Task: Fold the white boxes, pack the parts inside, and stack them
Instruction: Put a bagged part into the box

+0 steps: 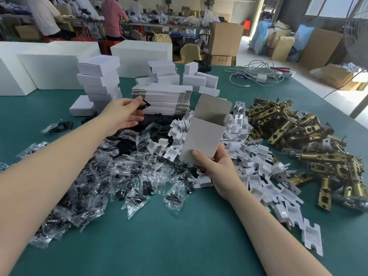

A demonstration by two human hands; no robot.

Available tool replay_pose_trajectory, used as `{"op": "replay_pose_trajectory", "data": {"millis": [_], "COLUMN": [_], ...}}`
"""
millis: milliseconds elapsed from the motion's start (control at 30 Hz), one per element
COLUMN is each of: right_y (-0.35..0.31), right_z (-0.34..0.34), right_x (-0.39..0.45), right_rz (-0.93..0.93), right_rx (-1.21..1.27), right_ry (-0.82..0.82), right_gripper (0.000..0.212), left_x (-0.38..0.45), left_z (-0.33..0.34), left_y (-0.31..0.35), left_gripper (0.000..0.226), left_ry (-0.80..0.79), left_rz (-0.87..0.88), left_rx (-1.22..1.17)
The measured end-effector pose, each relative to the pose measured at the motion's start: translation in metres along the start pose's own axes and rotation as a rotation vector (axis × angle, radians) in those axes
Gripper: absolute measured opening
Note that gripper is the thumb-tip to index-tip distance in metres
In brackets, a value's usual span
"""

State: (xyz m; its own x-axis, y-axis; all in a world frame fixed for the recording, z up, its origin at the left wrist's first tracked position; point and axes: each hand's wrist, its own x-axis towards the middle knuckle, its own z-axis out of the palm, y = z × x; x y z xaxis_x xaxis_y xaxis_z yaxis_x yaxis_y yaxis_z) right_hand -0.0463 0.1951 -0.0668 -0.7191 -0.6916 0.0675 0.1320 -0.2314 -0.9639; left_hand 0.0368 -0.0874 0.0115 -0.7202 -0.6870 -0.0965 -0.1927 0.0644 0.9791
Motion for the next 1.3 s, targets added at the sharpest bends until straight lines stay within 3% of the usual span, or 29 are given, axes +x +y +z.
{"op": "replay_pose_trajectory", "data": {"millis": [67, 167, 267, 333, 433, 533, 600, 833, 1300], "right_y": [0.000, 0.002, 0.001, 0.001, 0.000, -0.001, -0.001, -0.001, -0.003], "right_z": [0.000, 0.000, 0.001, 0.002, 0.004, 0.004, 0.003, 0.003, 0.004], "right_x": [0.000, 0.001, 0.001, 0.000, -0.001, -0.001, -0.001, 0.000, 0.000], "right_rz": [-0.007, -0.017, -0.030, -0.036, -0.039, -0.033, -0.031, -0.026, -0.022], "right_rx": [-0.012, -0.020, -0.034, -0.058, -0.102, -0.117, -0.107, -0.101, -0.100], "right_ry": [0.003, 0.010, 0.013, 0.004, -0.018, -0.027, -0.026, -0.030, -0.024], "right_gripper": [0.055, 0.050, 0.049, 0.045, 0.040, 0.039, 0.040, 0.038, 0.041], "left_x": [-0.003, -0.014, -0.035, -0.053, -0.076, -0.084, -0.084, -0.081, -0.073], "left_z": [0.000, 0.005, 0.022, 0.041, 0.070, 0.085, 0.087, 0.081, 0.087], "left_y": [0.008, 0.031, 0.066, 0.088, 0.109, 0.112, 0.109, 0.108, 0.107], "left_gripper": [0.042, 0.024, 0.019, 0.027, 0.020, 0.015, 0.018, 0.022, 0.017], "left_ry": [0.012, -0.022, -0.161, -0.250, -0.359, -0.452, -0.458, -0.477, -0.498], "left_rz": [0.063, 0.148, 0.279, 0.434, 0.704, 0.819, 0.840, 0.847, 0.739], "left_rx": [-0.113, -0.271, -0.226, -0.086, 0.389, 0.779, 0.922, 1.057, 0.984]}}
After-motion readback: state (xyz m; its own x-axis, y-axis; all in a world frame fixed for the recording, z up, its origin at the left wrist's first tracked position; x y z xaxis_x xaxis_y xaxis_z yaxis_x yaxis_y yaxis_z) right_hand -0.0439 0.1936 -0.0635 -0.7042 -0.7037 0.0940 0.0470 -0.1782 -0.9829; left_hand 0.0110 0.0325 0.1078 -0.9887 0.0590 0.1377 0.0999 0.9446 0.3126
